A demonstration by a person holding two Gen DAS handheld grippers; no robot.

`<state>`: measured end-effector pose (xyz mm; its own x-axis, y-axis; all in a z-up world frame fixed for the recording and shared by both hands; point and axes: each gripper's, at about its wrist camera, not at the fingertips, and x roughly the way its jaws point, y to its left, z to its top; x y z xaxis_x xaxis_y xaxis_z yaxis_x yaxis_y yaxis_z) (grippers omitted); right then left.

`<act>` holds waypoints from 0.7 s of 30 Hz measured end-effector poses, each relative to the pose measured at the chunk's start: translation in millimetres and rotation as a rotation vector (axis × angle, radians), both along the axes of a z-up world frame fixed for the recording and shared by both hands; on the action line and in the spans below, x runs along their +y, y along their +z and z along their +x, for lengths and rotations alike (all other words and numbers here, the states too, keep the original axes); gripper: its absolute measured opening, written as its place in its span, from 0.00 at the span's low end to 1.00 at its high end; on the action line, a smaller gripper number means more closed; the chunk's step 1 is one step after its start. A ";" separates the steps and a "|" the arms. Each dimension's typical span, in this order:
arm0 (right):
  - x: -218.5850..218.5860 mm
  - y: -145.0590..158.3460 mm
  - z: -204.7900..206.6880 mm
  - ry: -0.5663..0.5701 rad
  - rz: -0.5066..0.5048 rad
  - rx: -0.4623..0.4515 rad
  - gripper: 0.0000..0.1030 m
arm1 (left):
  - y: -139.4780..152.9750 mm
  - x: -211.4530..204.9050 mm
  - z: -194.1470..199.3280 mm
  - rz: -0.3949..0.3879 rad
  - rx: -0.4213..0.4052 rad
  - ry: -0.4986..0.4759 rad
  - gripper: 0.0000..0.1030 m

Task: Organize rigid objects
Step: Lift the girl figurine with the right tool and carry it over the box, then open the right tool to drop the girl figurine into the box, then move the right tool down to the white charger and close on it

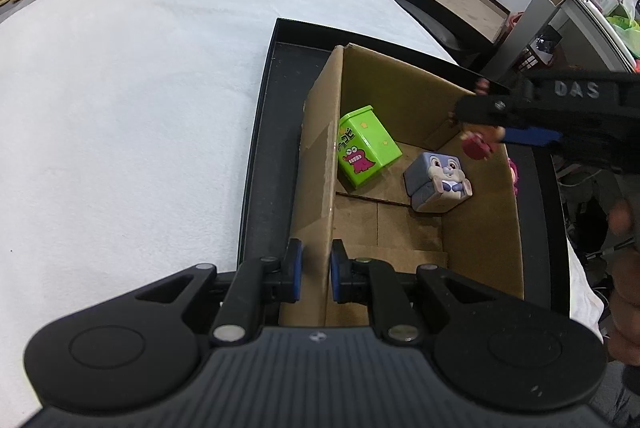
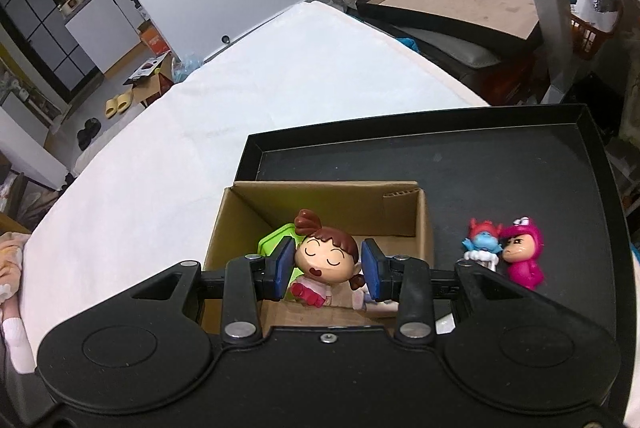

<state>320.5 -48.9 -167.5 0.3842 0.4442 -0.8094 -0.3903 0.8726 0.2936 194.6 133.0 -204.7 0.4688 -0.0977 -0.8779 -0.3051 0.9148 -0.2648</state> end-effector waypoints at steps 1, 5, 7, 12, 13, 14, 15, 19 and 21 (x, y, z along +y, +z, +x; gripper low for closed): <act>1.5 -0.9 0.8 0.000 0.008 -0.002 0.37 | -0.1 0.4 0.1 -0.001 0.000 0.000 0.13; 0.2 -1.3 2.1 -0.016 0.022 0.001 0.47 | 0.1 0.7 -0.2 -0.001 -0.001 0.000 0.13; -2.2 -1.6 0.8 -0.016 0.022 0.006 0.48 | -0.4 0.9 -0.4 -0.001 -0.001 0.000 0.13; -17.5 -0.6 -4.0 -0.034 0.021 0.018 0.51 | -0.3 -0.1 -0.5 0.004 0.000 0.002 0.13; -21.9 0.6 -5.5 -0.040 0.023 0.017 0.52 | -0.3 -0.3 -0.5 0.005 -0.001 0.003 0.13; -27.5 2.1 -6.9 -0.048 0.024 0.015 0.54 | -0.3 -0.6 -0.5 0.007 -0.001 0.002 0.13; -32.0 3.2 -7.8 -0.056 0.024 0.013 0.55 | -0.5 -0.8 -0.5 0.008 -0.001 0.003 0.13; -54.4 7.0 -9.9 -0.095 0.017 0.002 0.58 | -0.2 -2.5 0.2 0.017 0.000 0.004 0.13; -64.9 7.9 -9.9 -0.109 0.012 -0.002 0.58 | -0.1 -3.4 0.6 0.022 0.000 0.004 0.13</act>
